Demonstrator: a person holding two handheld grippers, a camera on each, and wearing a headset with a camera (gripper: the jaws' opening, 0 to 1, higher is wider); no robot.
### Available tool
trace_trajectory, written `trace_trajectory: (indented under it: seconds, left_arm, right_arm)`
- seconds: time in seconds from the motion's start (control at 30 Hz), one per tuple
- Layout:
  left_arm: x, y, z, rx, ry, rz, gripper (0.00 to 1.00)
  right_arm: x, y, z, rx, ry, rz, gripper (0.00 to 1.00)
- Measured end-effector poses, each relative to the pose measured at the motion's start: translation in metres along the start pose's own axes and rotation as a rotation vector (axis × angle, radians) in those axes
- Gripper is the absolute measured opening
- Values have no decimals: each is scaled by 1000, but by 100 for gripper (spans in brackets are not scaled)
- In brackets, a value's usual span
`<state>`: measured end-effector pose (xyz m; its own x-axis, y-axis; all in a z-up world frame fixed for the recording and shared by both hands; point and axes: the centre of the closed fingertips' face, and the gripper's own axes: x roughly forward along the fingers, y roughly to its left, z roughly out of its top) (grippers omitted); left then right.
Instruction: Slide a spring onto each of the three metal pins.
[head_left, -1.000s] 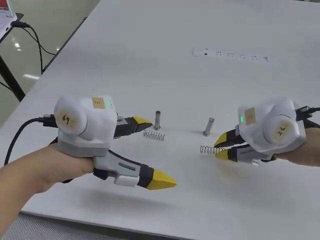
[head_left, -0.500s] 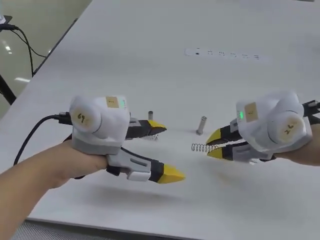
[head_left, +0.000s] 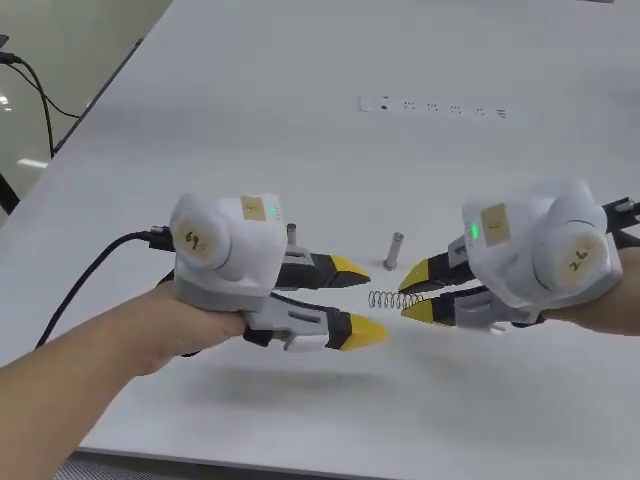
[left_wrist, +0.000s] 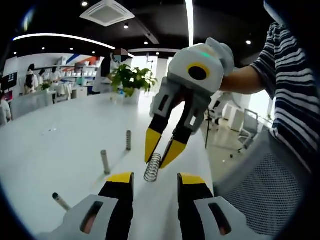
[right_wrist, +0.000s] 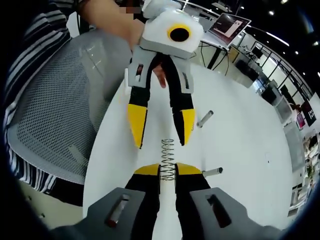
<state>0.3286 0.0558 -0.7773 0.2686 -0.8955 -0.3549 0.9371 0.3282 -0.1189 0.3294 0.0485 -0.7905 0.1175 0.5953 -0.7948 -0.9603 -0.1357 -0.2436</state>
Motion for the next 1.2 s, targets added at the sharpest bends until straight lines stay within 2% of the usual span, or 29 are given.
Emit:
trace_trajectory:
  seconds: [0.3,0.63,1.0,1.2]
  left_arm:
    - [3,1,6,-2,-29,-4,14]
    - [5,0,6,14,-24,-11,4]
    - [5,-4,8,26,-24,-35,3]
    - [3,-7,7,22,-16,-58,2]
  right_arm:
    - [-3,3,6,1,-12,2,8]
    - [-6,4,7,3,-16,-3,8]
    - [-8,4,8,24,-34,-20,8]
    - [-9,7,2,69,-44,-30,12]
